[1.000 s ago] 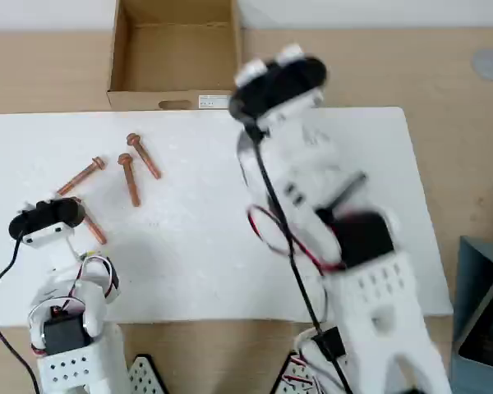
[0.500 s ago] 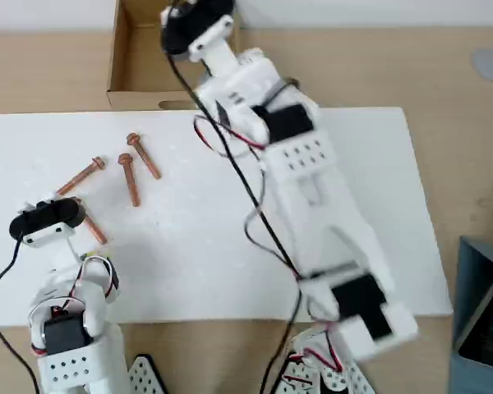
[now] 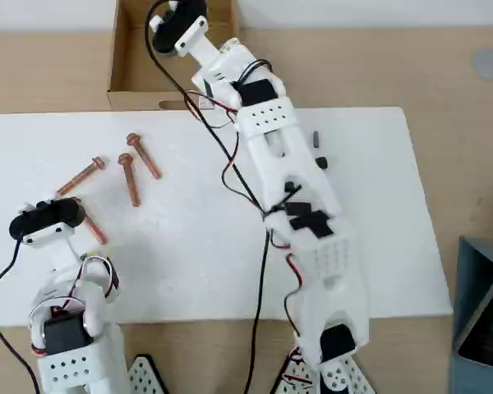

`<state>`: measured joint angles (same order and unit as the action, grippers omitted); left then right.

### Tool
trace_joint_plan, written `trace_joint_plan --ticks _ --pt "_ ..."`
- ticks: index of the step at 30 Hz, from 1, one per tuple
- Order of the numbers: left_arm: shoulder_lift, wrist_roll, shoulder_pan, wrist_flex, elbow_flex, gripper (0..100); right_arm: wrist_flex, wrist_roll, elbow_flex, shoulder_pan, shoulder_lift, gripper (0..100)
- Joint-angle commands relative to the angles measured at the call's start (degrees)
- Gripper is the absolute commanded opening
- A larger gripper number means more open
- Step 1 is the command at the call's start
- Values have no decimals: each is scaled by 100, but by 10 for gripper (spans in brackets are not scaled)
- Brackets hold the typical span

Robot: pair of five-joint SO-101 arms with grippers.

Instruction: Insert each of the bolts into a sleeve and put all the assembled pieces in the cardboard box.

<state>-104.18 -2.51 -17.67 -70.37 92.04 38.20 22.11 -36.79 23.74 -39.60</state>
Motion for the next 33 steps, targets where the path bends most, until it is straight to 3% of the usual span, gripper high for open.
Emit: trace_joint_plan --ticks 1,8,20,33 --pt "-31 -26 -44 105 -18 3 -149 281 -1112 -136 -400 12" --pt "-31 -26 -35 105 -18 3 334 554 -2079 -127 -1147 115" --pt "-31 -26 -26 105 -18 3 985 554 -2862 -136 -1393 109" --pt "-31 -26 -44 105 -18 3 4167 545 -5560 -154 -1402 109"
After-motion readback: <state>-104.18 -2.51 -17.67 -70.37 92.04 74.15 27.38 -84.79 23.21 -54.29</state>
